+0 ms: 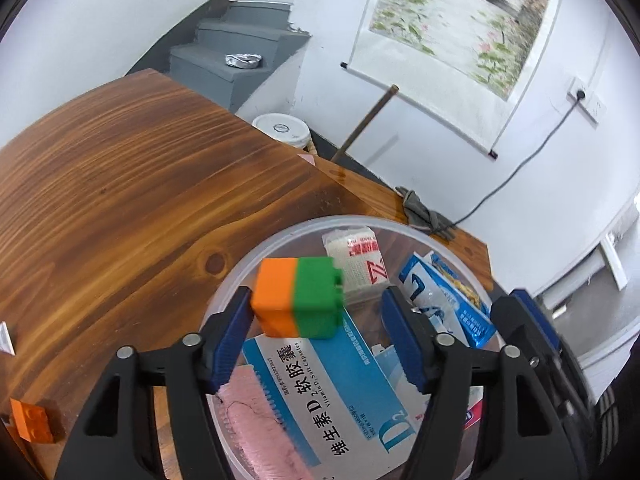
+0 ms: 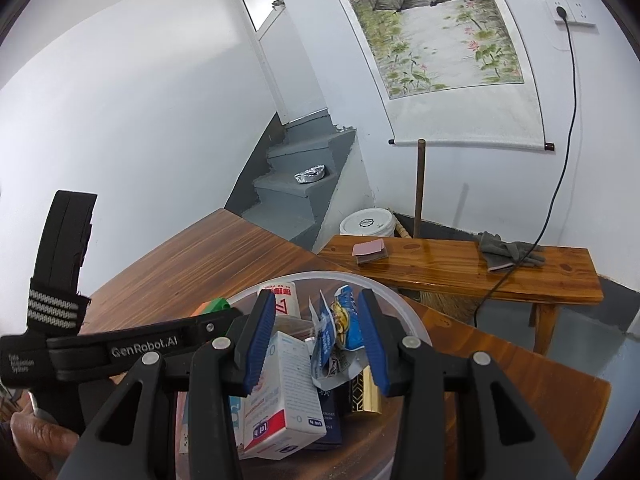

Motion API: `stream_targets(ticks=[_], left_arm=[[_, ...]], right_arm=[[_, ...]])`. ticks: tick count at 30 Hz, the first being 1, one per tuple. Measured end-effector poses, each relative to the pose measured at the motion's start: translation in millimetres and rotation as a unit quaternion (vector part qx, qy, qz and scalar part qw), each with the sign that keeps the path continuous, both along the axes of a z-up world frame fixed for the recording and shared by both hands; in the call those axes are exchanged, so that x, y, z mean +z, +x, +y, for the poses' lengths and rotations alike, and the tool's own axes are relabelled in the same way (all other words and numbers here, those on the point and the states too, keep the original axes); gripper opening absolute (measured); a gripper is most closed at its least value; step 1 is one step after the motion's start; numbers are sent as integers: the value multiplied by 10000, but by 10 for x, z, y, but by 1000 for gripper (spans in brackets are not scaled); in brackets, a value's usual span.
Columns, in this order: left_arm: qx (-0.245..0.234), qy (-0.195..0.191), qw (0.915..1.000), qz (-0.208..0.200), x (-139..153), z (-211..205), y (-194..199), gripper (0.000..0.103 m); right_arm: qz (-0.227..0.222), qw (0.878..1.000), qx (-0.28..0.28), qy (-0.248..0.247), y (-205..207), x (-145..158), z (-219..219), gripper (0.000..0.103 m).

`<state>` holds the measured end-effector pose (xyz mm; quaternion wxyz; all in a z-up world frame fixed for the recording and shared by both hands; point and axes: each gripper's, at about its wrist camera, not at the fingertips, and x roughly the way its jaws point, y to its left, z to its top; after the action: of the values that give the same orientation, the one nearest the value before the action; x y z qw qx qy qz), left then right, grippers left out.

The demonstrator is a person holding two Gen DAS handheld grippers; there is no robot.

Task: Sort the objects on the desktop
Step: 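Open both grippers to drop the block and wrapper into the bowl, then move both grippers back toward the orange tube and blocks on the table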

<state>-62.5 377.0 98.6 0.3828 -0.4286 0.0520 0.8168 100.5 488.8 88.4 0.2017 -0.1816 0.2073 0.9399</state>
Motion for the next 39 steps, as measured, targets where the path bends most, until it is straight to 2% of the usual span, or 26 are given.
stream_targets(ticks=[10, 15, 21, 28, 39], left_arm=[[247, 214, 9995, 44, 119, -258, 103, 70], [480, -61, 9984, 283, 135, -382, 184, 70], [648, -251, 9968, 402, 147, -584, 295, 70], [989, -300, 9940, 350, 128, -1073, 391, 70], [1580, -481, 9859, 277, 43, -1835, 453, 70]], right_arm=[[-50, 10000, -18, 10, -5, -14, 21, 47], [-74, 10000, -38, 40, -14, -15, 20, 47], [-98, 9998, -120, -105, 0, -33, 92, 56], [-134, 9986, -442, -264, 34, -53, 144, 57], [-264, 9958, -875, 53, 41, -1, 43, 60]])
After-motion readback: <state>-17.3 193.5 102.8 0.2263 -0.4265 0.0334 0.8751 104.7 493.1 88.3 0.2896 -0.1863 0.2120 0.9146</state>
